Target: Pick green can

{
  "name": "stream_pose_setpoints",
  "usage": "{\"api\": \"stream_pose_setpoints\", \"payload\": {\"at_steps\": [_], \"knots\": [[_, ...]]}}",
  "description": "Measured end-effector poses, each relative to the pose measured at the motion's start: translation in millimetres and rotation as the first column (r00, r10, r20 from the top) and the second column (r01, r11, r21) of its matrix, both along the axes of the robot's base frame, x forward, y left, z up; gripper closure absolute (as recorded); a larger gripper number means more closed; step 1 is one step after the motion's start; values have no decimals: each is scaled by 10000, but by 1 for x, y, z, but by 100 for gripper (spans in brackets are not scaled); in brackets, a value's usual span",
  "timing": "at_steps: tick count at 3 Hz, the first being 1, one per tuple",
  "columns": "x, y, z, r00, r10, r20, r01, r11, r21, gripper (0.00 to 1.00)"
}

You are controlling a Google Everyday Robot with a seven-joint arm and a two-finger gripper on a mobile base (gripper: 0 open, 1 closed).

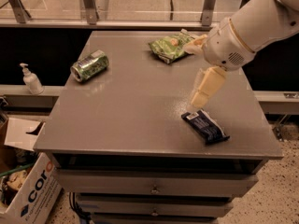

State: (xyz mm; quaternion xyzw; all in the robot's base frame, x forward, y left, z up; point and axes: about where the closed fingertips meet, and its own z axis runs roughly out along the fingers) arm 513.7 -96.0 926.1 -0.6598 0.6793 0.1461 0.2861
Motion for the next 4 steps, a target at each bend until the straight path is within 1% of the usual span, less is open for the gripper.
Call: {"api": "stream_pose_setpoints", "payload": {"at_steps": [1, 2, 3, 4], "knots": [[10, 41, 9, 9964, 796, 285, -827, 9874, 1346, 0], [10, 41, 9, 9964, 797, 285, -829, 9874, 1346, 0], [13, 50, 4, 9921, 1184, 412, -1240, 9751, 1837, 0], [30, 67, -9, 9828, 1739, 618, -1836, 9549, 2333, 0]]}}
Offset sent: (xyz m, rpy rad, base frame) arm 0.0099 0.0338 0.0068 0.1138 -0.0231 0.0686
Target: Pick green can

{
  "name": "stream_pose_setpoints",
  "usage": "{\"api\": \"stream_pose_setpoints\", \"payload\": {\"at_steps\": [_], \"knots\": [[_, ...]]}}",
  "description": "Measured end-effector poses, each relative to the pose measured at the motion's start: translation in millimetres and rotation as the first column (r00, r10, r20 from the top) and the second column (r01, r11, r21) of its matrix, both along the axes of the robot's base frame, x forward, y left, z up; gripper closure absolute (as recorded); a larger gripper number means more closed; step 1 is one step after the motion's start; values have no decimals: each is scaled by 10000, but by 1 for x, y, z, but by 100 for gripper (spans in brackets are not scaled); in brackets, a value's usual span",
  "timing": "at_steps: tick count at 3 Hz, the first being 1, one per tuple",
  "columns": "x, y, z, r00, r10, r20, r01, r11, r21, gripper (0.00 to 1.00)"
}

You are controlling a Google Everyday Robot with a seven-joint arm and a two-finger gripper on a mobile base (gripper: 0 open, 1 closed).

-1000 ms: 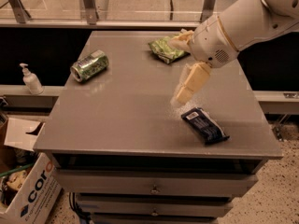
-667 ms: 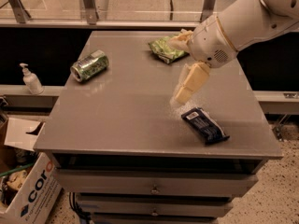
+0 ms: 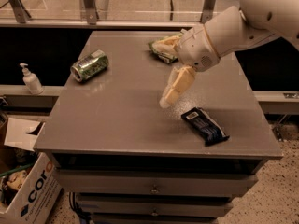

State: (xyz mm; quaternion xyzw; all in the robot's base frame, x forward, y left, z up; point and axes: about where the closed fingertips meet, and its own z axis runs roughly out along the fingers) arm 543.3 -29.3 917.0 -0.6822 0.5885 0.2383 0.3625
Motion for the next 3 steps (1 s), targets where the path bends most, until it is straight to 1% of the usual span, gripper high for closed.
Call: {"api": "stream_pose_setpoints", "payload": {"at_steps": [1, 2, 3], "knots": [[20, 20, -11, 9976, 663, 209, -671, 9970, 378, 0], [41, 42, -16, 9873, 1428, 693, -1440, 9895, 126, 0], [62, 57, -23, 9789, 1677, 1168, -1630, 9854, -487, 0]]}}
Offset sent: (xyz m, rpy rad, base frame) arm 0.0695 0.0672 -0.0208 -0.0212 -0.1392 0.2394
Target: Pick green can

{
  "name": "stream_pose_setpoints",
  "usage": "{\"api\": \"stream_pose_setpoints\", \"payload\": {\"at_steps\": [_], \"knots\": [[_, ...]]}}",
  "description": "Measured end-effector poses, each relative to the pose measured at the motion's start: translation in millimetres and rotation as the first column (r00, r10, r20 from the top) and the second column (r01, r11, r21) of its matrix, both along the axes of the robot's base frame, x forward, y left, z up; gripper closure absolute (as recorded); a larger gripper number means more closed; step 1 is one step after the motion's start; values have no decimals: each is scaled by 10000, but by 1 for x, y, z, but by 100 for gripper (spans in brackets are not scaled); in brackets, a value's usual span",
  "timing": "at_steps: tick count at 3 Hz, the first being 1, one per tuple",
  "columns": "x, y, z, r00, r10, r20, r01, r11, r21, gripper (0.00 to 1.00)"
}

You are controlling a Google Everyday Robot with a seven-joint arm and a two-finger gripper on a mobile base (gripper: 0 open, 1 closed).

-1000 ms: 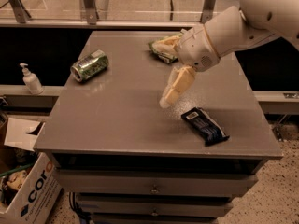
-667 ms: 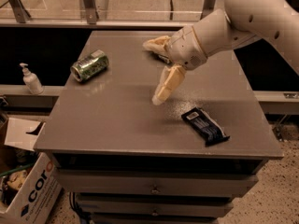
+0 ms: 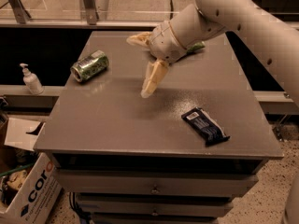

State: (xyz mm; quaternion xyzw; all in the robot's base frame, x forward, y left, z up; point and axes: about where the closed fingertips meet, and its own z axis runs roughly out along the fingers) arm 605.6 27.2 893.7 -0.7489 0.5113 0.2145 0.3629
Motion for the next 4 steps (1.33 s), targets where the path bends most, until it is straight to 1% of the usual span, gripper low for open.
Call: {"api": "stream_pose_setpoints", "payload": {"at_steps": [1, 2, 3, 4], "knots": [[21, 6, -8, 9979, -326, 555, 372, 9959, -829, 0], [42, 9, -14, 9902, -771, 1168, 977, 9784, -1824, 0], [63, 17, -19, 9802, -839, 1795, 1340, 9480, -2887, 0], [63, 17, -19, 9802, -837, 1794, 1338, 9480, -2888, 0]]}}
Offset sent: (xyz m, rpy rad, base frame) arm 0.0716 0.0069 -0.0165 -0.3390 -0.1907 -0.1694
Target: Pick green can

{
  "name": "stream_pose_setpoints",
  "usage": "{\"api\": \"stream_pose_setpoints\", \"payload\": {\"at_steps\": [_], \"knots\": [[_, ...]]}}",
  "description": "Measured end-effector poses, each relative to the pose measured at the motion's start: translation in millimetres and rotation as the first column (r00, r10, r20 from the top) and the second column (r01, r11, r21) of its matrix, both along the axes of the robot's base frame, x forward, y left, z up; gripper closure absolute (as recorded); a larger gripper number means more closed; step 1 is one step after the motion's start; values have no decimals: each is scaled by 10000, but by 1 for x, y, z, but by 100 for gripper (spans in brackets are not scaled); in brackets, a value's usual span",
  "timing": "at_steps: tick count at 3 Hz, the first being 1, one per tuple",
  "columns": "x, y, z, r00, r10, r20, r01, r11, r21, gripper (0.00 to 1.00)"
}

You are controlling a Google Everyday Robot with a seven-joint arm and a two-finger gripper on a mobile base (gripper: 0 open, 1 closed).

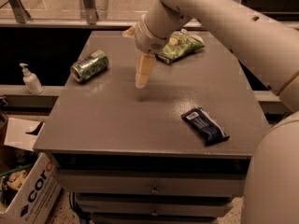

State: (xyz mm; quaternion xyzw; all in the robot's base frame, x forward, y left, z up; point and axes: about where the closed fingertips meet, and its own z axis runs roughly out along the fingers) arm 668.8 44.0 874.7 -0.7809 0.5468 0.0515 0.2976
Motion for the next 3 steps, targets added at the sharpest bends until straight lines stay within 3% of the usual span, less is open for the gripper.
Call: {"api": "stream_pose_setpoints", "payload": {"at_steps": [1, 3], "knots": [[-5, 5, 1, 9994, 333, 137, -335, 9993, 186, 0], [20, 44, 11, 9916, 1109, 672, -1109, 9938, -33, 0]]}}
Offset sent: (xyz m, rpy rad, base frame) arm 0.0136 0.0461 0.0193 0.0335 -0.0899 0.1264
